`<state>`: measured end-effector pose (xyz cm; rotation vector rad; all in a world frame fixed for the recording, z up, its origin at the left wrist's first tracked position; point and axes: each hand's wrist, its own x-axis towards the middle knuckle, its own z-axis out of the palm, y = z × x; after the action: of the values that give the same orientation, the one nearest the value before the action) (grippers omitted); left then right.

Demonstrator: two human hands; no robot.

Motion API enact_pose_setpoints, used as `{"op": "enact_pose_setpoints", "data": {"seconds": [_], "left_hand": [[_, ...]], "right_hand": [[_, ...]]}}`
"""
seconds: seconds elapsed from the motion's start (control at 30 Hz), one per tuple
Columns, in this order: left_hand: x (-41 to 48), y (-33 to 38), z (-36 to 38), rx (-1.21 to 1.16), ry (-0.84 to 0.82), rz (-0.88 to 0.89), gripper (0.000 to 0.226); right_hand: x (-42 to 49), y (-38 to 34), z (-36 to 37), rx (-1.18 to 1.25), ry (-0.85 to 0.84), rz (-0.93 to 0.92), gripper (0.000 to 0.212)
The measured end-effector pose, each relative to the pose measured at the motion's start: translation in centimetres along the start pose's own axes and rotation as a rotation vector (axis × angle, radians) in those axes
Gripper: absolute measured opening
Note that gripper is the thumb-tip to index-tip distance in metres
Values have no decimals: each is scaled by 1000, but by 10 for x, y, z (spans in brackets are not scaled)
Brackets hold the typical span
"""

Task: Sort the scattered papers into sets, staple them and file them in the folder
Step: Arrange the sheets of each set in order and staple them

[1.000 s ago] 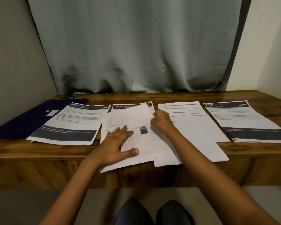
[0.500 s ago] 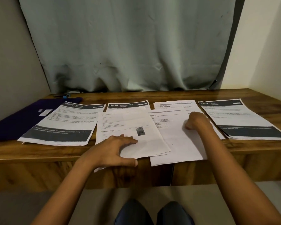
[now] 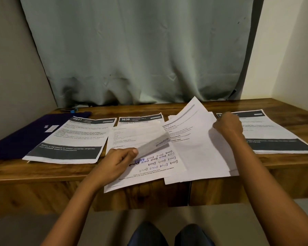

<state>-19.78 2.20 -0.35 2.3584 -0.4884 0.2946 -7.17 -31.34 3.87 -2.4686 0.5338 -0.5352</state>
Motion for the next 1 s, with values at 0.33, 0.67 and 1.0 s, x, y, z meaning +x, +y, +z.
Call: {"op": "enact_pose_setpoints", "data": {"seconds": [0.33,0.67,1.0], "left_hand": [[-21,-8,17,-342,658,-93,64],[-28,-9,21,-462,766,-133,66],[-22,-6,30,-248,525,35,77]], "right_hand": [[30,-18,-61,475,205,-132,7],[-8,-38,-19,412,-49,-188,15],[-60,-71,59,387,-290,-154,16]]}}
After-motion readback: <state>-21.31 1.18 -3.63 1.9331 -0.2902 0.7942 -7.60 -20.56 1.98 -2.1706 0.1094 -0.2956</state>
